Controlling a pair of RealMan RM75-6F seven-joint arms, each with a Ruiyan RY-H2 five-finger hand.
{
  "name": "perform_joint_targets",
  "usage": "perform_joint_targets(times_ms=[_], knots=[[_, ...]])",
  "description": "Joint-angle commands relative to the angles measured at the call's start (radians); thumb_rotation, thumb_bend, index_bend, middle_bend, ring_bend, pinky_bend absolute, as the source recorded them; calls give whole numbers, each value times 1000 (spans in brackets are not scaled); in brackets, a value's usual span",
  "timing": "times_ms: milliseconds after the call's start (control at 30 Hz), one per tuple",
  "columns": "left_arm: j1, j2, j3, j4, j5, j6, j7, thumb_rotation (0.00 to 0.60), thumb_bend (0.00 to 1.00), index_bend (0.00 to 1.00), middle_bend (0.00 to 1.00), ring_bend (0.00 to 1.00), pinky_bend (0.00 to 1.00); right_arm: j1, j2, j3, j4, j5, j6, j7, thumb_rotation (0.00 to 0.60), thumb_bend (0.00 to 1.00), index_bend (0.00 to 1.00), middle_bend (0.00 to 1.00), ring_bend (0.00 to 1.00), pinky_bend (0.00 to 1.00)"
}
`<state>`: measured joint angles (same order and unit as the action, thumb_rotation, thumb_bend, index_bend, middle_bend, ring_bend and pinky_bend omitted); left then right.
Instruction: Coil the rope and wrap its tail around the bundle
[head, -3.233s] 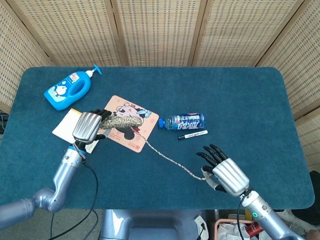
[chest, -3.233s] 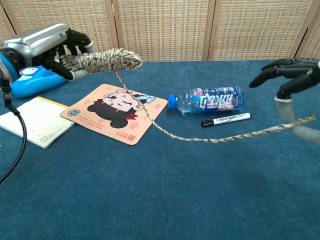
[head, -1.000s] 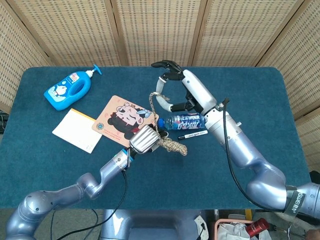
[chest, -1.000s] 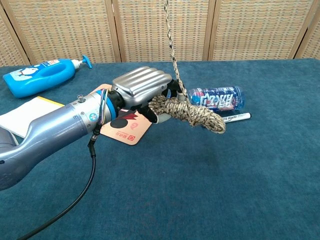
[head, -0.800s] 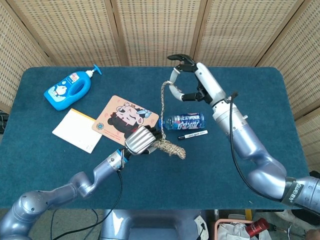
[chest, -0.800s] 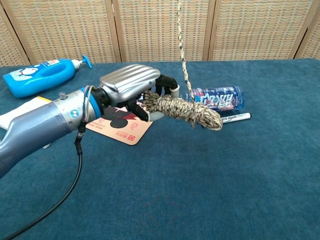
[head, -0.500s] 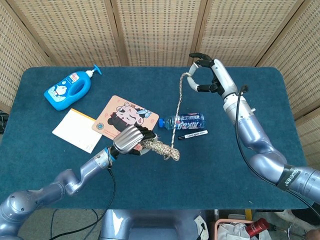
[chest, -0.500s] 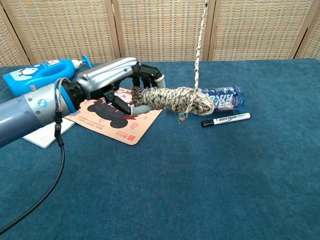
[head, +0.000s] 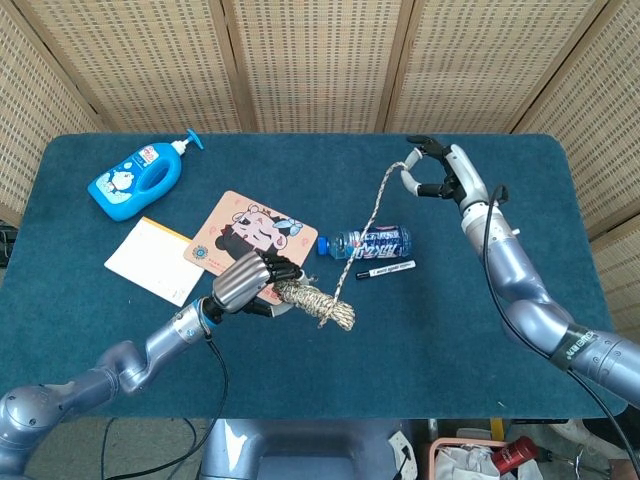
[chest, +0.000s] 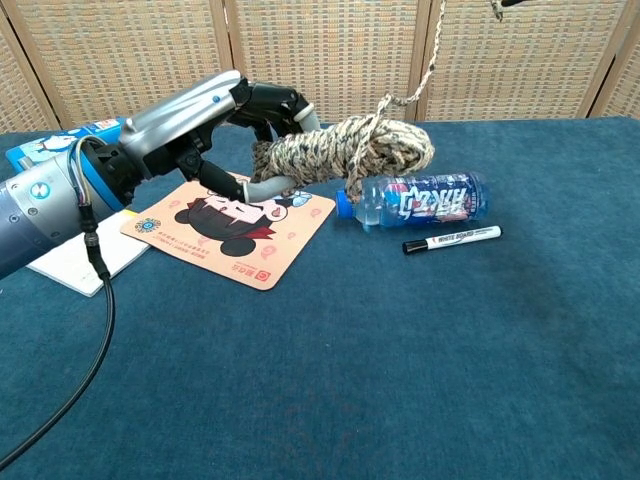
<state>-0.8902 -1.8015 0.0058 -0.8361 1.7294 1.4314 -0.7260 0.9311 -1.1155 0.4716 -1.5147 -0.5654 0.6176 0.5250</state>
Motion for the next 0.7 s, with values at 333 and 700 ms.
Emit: perform_joint_targets(times_ms=[333,700], knots=[[2,-9,-115,-146,-136,-81,-35,600,806,631,517,454,533,-102,-56,-14,-4,-69,-23,53,600,516,715,144,0,0],[-25,-45,-272,-226,-323,-223,5,600,830,632,517,454,533,-165,-65,-91,-71,-139,40,-42,600,517,715,144,0,0]])
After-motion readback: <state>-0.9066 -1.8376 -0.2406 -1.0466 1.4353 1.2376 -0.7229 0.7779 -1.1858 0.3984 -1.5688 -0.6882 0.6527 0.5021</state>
